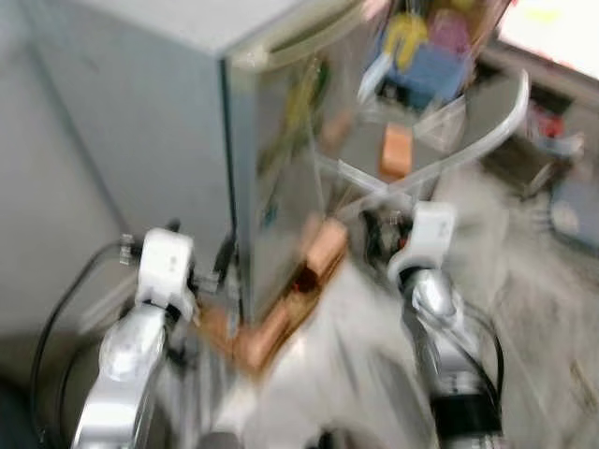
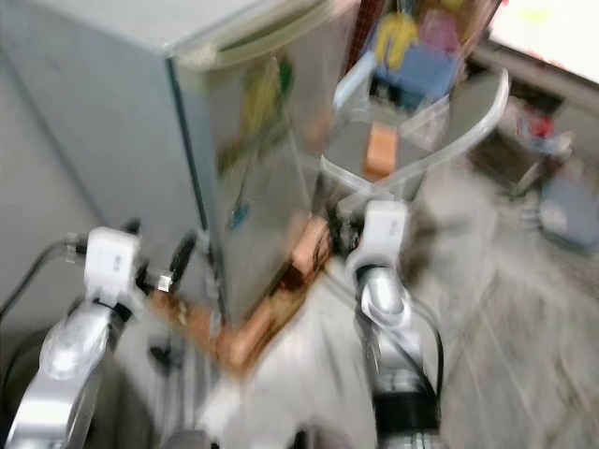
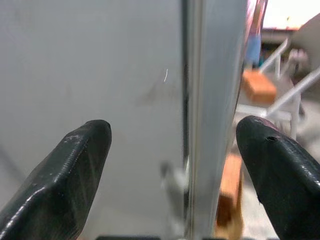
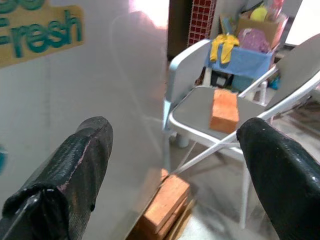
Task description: Restocking fridge
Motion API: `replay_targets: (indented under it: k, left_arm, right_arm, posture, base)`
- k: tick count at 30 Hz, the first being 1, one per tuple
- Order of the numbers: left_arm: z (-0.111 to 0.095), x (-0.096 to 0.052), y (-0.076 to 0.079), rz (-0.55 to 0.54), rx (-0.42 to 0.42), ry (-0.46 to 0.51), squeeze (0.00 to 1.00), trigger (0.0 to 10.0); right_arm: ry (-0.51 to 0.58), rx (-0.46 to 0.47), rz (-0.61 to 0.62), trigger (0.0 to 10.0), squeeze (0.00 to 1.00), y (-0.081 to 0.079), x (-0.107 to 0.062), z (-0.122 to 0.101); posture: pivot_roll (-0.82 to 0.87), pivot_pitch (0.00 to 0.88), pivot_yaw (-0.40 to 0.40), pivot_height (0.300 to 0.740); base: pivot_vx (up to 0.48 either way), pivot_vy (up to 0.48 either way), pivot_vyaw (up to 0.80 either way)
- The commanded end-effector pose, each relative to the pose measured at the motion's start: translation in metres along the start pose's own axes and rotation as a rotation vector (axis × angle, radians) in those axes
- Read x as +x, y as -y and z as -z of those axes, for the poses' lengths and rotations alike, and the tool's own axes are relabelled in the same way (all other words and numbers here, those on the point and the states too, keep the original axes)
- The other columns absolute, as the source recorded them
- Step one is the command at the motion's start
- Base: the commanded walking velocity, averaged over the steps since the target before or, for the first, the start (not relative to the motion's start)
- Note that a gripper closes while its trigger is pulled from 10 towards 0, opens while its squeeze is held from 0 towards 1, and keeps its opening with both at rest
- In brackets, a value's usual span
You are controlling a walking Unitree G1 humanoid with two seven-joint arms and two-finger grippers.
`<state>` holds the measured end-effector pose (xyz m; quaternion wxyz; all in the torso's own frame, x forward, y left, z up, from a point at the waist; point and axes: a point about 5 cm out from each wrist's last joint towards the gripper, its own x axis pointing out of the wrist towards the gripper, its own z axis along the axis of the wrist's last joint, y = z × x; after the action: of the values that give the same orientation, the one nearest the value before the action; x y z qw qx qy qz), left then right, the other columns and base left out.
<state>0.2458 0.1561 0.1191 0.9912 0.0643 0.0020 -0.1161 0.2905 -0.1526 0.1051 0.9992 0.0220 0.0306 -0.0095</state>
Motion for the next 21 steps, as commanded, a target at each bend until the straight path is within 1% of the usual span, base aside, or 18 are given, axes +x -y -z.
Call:
replay_targets:
  k: [1,5,8,12,15,18,21]
  left_arm:
    - [0.000,-0.002,0.007,0.026,-0.006,-0.003,0.00,10.0]
    - [0.003,-0.003,0.008,0.032,-0.001,-0.014,0.00,10.0]
    - [0.005,-0.001,0.005,0.017,0.001,-0.020,0.00,10.0]
    - [0.005,0.000,0.002,0.010,-0.009,-0.026,0.00,10.0]
    - [0.005,-0.001,0.002,0.009,-0.008,-0.026,0.00,10.0]
    - [0.005,-0.001,0.001,0.009,-0.005,-0.028,0.00,10.0]
    - [0.005,-0.002,0.000,0.005,-0.005,-0.026,0.00,10.0]
  right_arm:
    - [-0.022,-0.004,0.046,10.0,0.00,0.013,-0.005,0.002]
    - [-0.027,-0.007,0.046,10.0,0.00,0.016,-0.011,0.002]
    - [-0.053,-0.007,0.038,10.0,0.00,0.017,-0.021,0.003]
    - [-0.075,-0.008,0.040,10.0,0.00,0.020,-0.027,0.005]
    - [-0.101,-0.009,0.040,10.0,0.00,0.022,-0.031,0.008]
    - [-0.123,-0.034,0.030,10.0,0.00,0.023,-0.033,0.010]
    - [-0.141,-0.026,0.028,10.0,0.00,0.023,-0.036,0.012]
  posture:
    - [0.12,0.029,-0.069,0.740]
    - [0.12,0.029,-0.069,0.740]
    - [0.11,0.035,-0.078,0.740]
    - [0.11,0.038,-0.080,0.740]
    - [0.11,0.037,-0.078,0.740]
    - [0.11,0.037,-0.078,0.740]
    - [0.11,0.036,-0.079,0.740]
  base:
    - [0.000,0.000,-0.80]
    - [0.000,0.000,-0.80]
    - [0.000,0.000,-0.80]
    - [0.000,0.000,-0.77]
    - [0.000,0.084,0.00]
    - [0.000,0.000,0.00]
    - [0.000,0.000,0.00]
